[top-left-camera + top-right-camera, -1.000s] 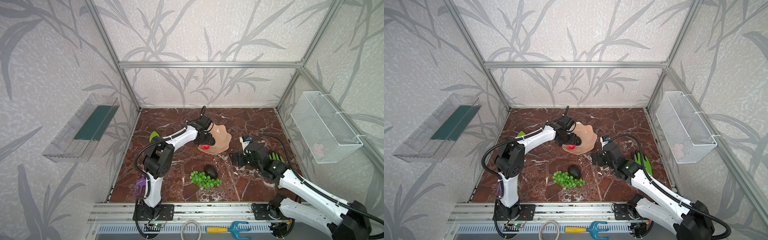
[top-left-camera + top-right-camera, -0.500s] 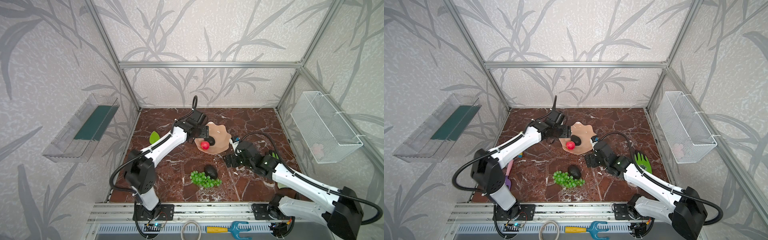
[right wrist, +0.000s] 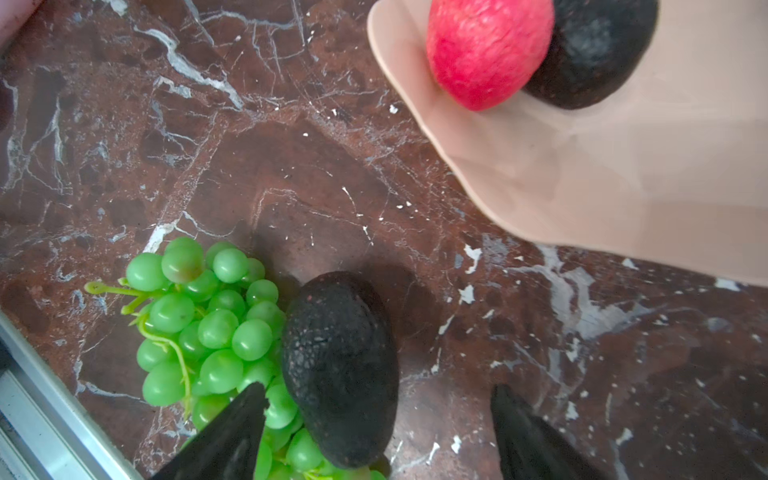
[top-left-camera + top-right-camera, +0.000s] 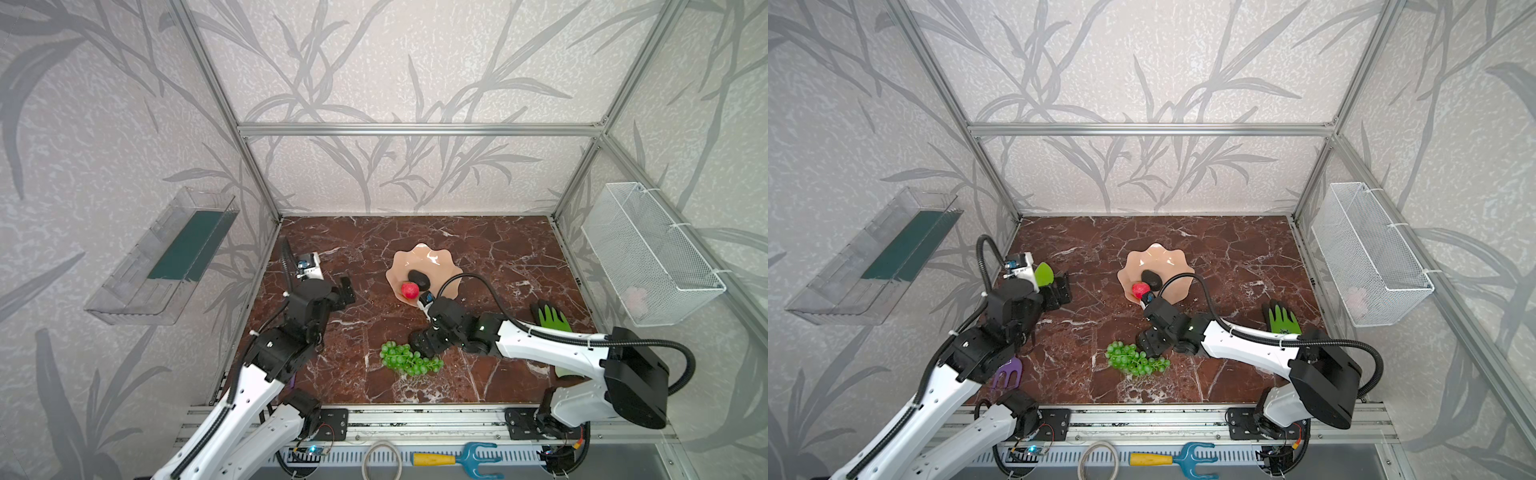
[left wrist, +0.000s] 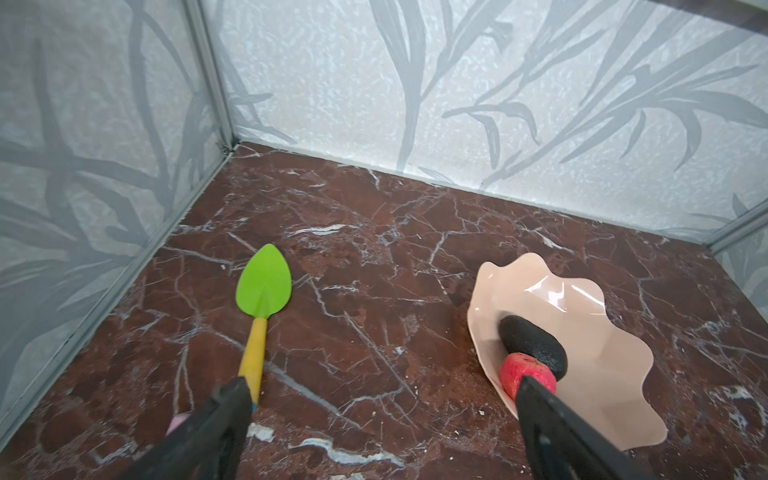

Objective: Place and organize the fake fruits in the fruit bowl
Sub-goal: 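Grasp the second avocado beside the grapes with the right gripper while the left gripper retracts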

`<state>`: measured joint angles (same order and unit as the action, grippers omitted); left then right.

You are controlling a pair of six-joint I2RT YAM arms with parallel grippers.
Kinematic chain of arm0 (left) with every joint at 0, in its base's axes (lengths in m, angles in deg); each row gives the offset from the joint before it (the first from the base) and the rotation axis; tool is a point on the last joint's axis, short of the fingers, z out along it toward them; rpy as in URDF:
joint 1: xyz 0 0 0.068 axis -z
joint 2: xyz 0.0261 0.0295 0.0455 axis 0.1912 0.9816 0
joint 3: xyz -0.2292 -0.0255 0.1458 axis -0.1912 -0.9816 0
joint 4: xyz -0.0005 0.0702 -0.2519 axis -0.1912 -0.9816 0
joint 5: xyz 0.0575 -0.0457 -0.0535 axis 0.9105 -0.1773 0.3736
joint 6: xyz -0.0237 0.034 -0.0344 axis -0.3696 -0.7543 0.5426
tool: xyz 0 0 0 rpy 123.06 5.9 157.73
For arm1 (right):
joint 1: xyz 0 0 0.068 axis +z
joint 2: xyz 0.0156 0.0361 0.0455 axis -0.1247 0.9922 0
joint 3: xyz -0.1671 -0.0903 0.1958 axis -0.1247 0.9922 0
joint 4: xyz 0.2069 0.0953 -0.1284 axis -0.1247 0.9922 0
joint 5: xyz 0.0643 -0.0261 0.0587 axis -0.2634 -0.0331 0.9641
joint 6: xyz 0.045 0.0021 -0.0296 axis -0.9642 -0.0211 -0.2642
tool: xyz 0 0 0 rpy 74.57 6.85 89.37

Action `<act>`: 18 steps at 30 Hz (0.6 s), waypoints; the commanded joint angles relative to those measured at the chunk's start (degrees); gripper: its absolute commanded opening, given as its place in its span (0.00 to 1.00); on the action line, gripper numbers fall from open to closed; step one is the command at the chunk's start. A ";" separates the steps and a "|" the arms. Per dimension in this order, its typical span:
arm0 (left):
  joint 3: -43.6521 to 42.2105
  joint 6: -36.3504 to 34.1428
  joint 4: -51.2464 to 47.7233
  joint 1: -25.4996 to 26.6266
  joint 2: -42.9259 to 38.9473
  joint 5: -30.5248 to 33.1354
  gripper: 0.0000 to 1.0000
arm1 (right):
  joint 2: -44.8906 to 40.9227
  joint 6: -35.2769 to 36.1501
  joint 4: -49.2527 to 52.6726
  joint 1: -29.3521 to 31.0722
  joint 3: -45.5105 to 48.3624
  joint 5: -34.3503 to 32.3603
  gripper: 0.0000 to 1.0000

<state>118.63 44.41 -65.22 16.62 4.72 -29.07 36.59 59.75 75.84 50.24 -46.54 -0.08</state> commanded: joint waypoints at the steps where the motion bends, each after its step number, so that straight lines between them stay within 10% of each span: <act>1: -1.24 0.64 -1.79 -0.90 -3.74 4.25 0.99 | 2.87 -1.11 -0.89 0.51 -2.35 0.25 0.84; 18: -1.79 0.57 -3.59 -1.89 -3.70 4.46 0.99 | 10.06 -2.48 1.45 0.86 -4.43 -0.43 0.62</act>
<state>117.10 44.57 -68.35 15.06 0.74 -25.71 46.40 58.33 75.67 50.88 -50.69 0.53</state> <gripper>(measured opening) 0.991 0.630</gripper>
